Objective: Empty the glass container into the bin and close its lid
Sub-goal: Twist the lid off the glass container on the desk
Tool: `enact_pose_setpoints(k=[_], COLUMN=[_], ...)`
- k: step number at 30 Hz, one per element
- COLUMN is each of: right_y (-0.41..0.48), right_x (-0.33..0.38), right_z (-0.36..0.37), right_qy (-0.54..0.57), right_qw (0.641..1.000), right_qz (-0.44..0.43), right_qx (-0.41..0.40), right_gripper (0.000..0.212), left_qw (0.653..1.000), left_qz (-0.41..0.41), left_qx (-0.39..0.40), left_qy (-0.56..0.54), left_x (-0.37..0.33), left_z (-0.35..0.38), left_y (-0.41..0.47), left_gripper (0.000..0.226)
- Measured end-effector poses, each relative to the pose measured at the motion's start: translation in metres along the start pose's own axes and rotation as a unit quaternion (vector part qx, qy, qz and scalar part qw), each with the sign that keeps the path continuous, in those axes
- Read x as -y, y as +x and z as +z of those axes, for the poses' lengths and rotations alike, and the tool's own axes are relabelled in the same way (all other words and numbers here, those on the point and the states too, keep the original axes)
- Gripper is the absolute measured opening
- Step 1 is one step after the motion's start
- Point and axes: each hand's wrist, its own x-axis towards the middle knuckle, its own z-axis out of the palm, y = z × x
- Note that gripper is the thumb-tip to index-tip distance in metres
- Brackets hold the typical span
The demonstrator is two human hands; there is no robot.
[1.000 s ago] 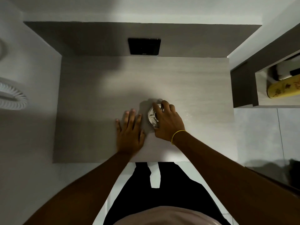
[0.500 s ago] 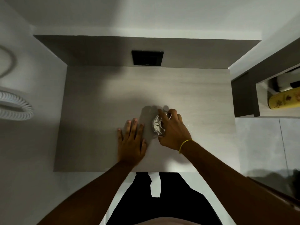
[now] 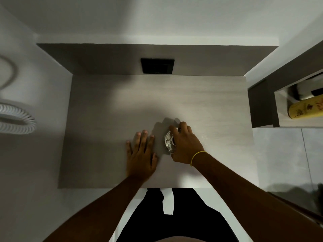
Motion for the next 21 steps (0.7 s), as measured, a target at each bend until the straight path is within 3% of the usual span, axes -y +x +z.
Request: enact_pose_setpoints(k=[6, 12, 21], right_y=[-0.004, -0.020, -0.031], right_x=[-0.003, -0.039, -0.100], right_z=[-0.005, -0.017, -0.016], right_qy=[0.033, 0.078, 0.075], right_qw=[0.999, 0.991, 0.982], right_qz=[-0.002, 0.062, 0.135], right_qx=[-0.025, -0.094, -0.112], right_gripper=[0.102, 0.094, 0.096], left_qw=[1.000, 1.000, 1.000], left_qz=[0.002, -0.002, 0.005], left_qx=[0.001, -0.004, -0.014], left_qy=[0.003, 0.014, 0.024], left_x=[0.001, 0.001, 0.001], left_z=[0.000, -0.001, -0.001], left_y=[0.000, -0.001, -0.001], left_gripper=[0.076, 0.074, 0.071])
